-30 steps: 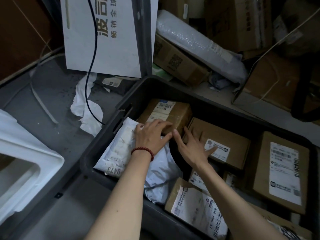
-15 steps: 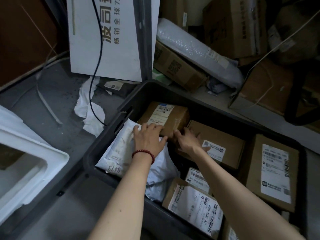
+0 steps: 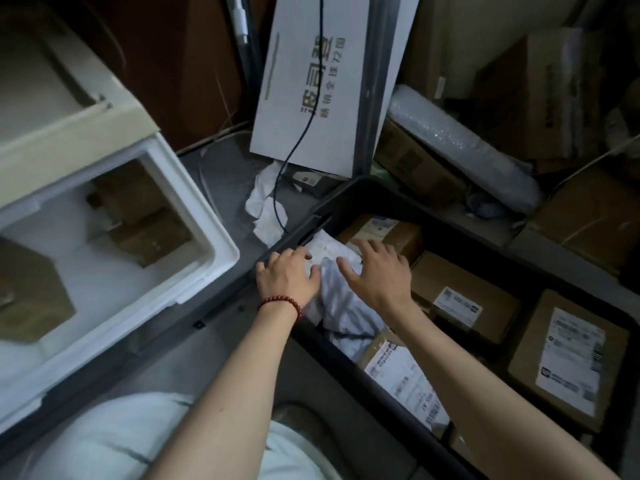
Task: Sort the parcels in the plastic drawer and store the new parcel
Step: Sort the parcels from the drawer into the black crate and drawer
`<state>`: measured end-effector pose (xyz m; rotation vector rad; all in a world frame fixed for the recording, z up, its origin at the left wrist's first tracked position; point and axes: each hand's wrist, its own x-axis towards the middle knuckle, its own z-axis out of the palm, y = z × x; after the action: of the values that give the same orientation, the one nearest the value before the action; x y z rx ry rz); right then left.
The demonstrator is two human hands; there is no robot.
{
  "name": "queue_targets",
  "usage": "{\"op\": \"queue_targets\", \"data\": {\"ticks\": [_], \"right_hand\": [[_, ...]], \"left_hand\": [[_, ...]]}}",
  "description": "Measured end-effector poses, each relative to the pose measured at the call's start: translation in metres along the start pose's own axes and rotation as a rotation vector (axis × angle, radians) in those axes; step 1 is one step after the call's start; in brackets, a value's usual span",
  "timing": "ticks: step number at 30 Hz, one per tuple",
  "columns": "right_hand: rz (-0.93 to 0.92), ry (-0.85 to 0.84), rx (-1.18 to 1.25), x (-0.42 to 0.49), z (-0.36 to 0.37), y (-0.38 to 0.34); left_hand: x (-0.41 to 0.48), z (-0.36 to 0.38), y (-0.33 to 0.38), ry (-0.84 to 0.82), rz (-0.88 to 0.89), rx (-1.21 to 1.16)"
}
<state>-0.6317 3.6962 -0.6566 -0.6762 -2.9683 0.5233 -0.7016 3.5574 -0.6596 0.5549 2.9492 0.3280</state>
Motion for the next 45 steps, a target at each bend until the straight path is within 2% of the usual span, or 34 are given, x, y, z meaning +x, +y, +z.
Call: {"op": "queue_targets", "data": {"ticks": [5,15,26,30,36,40,45], "right_hand": [[-0.095,-0.028,0.03,-0.021,-0.017,-0.043],[-0.452,-0.072,0.014,-0.071,-0.02,-0.173],[-0.692,-0.183,0.106,-0.123,-0.01,-0.313],[-0.717,-0.23,0.156,-0.132,0.004,-0.345],[-0.667,-0.31,0.143,-0.131,0.041,-0.349],[-0.73,-0.22,0.12,-0.111,0.054,-0.362],[-0.722,-0.202,0.149,-0.082,0.075,-0.383]], "left_hand": [[-0.043,-0.036,-0.042,0.019,-0.147,0.01],[-0.123,-0.128,-0.148,0.218,-0.405,0.024],[-0.218,-0.16,-0.248,0.29,-0.657,0.044],[-0.233,-0.16,-0.265,0.27,-0.701,0.004],[-0.225,-0.155,-0.281,0.261,-0.671,-0.14],[-0.204,-0.152,-0.302,0.276,-0.655,-0.192],[-0.173,-0.147,-0.331,0.304,-0.694,-0.193]]}}
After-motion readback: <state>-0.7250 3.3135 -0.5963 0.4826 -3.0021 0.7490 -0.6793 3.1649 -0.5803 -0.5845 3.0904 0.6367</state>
